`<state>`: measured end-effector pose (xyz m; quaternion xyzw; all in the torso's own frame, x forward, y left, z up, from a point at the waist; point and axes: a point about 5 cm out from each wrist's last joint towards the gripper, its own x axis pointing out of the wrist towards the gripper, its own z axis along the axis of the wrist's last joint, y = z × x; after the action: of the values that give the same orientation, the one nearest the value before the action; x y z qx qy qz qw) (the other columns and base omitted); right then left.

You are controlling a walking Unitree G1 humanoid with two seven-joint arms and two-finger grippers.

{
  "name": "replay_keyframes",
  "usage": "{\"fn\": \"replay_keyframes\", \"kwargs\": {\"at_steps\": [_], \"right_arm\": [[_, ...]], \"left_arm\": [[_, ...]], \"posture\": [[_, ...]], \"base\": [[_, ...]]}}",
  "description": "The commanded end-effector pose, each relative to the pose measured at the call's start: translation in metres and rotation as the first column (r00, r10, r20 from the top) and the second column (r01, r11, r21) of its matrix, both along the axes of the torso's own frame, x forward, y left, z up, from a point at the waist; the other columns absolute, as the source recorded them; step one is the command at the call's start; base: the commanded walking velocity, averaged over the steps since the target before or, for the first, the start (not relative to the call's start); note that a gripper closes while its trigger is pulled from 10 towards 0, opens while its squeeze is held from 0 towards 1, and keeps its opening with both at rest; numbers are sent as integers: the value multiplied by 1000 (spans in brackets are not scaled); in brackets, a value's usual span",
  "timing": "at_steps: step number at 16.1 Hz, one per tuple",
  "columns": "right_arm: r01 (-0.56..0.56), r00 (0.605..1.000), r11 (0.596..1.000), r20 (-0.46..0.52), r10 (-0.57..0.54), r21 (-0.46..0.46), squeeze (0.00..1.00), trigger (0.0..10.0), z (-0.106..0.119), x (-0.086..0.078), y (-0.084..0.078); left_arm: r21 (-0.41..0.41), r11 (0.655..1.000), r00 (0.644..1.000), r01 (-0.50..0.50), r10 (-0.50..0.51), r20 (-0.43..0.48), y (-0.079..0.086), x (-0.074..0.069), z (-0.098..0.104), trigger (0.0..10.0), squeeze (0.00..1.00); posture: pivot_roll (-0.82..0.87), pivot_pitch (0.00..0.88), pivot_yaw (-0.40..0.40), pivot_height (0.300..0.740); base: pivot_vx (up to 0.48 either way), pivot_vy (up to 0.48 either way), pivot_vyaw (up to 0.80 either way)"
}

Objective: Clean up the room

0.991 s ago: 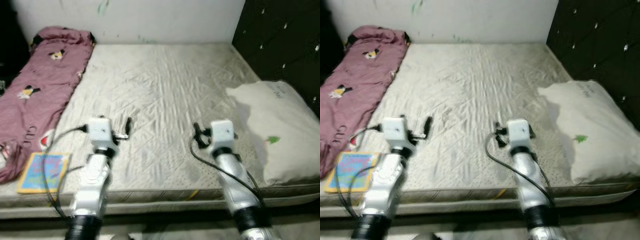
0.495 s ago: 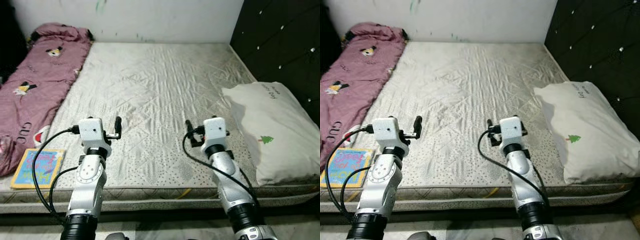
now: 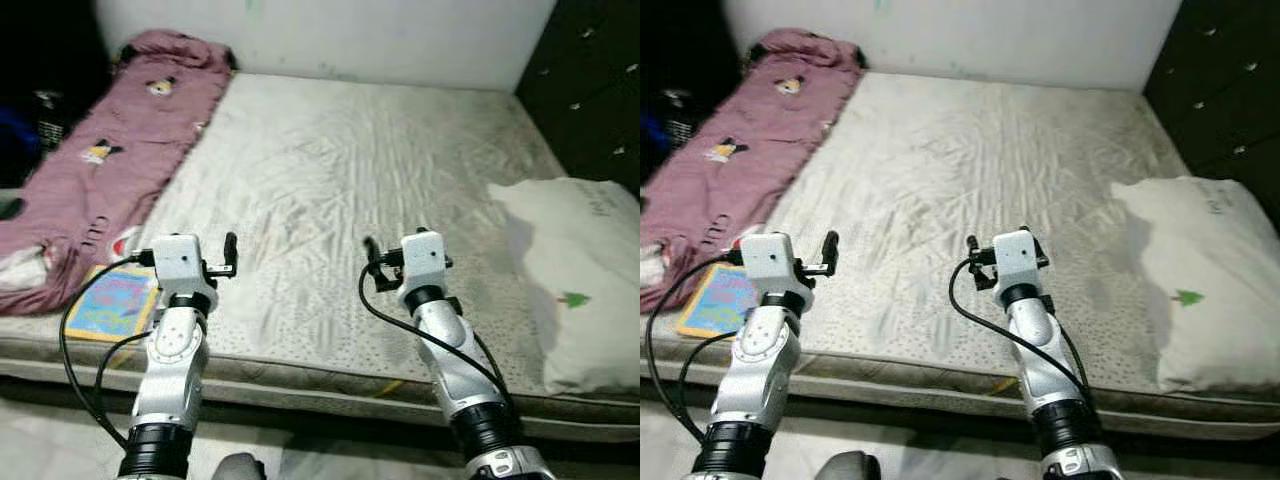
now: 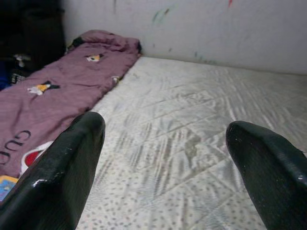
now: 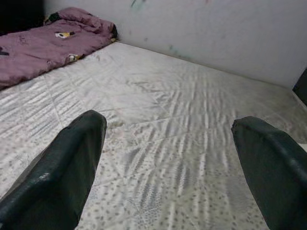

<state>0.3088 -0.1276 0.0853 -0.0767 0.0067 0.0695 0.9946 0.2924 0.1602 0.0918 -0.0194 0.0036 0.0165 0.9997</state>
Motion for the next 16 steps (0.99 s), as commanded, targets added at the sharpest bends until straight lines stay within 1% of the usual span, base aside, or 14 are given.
{"fn": "replay_keyframes", "kwargs": {"at_steps": [1,16], "right_arm": [[11,1000,1000,2,-11,3,0,10000,1,1,-3],[12,1000,1000,-13,-12,1,0,10000,-1,2,-3]], "left_arm": [[-3,1000,1000,14,-14,6,-3,0,2,10000,0],[-15,1000,1000,12,-12,1,-3,0,1,10000,0]], "posture": [[45,0,-11,740],[43,0,-12,740]], "base": [[0,480,0],[0,480,0]]}}
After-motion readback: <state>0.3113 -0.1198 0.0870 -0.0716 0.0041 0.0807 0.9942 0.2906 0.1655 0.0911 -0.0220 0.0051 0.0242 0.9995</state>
